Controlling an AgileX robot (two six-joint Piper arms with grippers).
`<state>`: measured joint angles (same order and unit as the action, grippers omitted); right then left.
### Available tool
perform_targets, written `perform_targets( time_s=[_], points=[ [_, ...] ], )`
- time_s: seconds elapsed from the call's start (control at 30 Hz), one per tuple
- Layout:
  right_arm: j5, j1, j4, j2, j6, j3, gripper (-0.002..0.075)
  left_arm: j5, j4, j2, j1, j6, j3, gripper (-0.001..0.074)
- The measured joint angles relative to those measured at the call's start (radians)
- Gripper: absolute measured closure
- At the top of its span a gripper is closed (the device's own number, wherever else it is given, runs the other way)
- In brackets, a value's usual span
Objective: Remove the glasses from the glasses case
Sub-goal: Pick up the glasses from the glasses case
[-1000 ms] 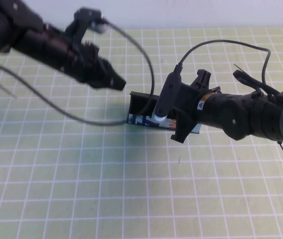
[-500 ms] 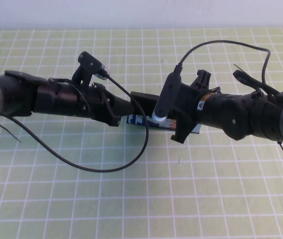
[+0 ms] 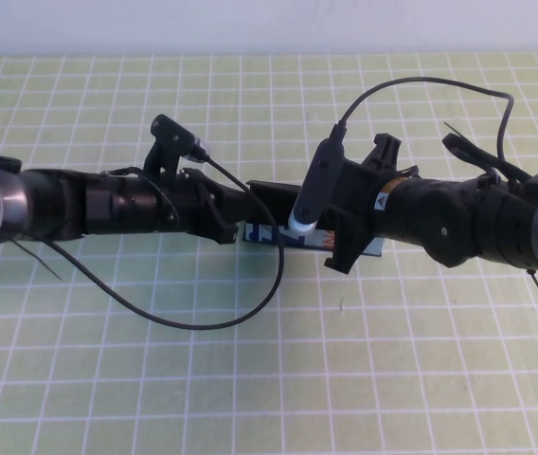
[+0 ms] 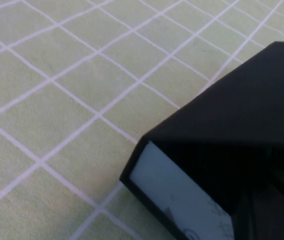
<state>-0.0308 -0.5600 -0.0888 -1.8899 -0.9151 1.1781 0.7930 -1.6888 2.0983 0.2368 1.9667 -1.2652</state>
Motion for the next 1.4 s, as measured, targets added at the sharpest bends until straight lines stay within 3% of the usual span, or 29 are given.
perform_targets(
  time_s=[0.57, 0.67, 0.97, 1.4],
  points=[
    [0.002, 0.0, -0.028, 0.0, 0.0, 0.0, 0.072, 0.017, -0.02, 0.026, 0.001, 0.04, 0.0, 0.0739],
    [-0.009, 0.0, -0.055, 0.0, 0.0, 0.0, 0.0687, 0.017, -0.02, 0.026, 0.001, 0.038, 0.0, 0.0739],
    [-0.084, 0.0, -0.148, 0.0, 0.008, 0.0, 0.0469, 0.026, 0.013, 0.026, 0.002, 0.008, 0.0, 0.0739],
    [-0.199, 0.034, -0.299, -0.033, 0.008, 0.0, 0.044, 0.036, 0.034, 0.026, 0.002, -0.022, 0.0, 0.0739]
  ],
)
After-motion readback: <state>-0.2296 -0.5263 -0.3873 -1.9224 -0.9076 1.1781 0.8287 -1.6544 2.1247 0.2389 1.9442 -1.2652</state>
